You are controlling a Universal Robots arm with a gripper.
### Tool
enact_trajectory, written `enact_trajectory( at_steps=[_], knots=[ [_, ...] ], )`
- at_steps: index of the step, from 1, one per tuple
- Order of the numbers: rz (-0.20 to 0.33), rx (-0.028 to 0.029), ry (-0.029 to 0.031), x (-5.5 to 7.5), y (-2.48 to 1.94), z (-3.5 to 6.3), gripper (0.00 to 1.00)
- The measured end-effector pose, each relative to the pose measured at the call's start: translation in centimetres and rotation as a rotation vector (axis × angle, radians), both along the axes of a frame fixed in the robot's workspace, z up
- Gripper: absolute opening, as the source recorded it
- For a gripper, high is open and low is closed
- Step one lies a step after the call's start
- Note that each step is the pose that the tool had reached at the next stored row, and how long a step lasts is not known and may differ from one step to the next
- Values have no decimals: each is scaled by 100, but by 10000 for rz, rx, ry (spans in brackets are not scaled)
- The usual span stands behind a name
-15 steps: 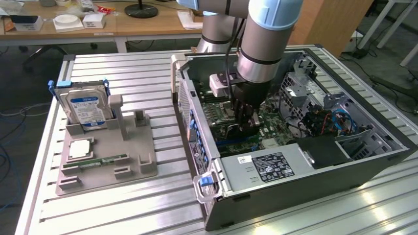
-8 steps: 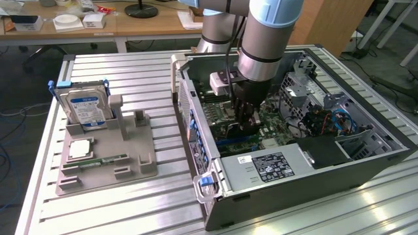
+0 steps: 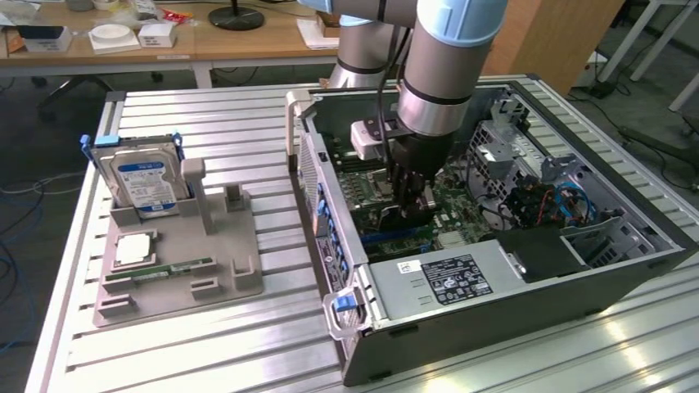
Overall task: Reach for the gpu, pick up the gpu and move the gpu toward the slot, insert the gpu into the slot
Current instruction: 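Insert the gpu into the slot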
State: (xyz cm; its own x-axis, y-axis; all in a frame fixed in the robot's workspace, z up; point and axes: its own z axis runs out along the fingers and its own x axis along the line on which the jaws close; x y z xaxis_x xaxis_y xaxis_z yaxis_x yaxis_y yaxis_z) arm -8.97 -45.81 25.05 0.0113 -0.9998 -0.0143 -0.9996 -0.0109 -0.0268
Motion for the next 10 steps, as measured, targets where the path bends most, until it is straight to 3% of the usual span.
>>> enact_trajectory(
  at_steps=[10],
  knots=[
    [-13, 0, 0, 0, -15, -15, 26]
  ],
)
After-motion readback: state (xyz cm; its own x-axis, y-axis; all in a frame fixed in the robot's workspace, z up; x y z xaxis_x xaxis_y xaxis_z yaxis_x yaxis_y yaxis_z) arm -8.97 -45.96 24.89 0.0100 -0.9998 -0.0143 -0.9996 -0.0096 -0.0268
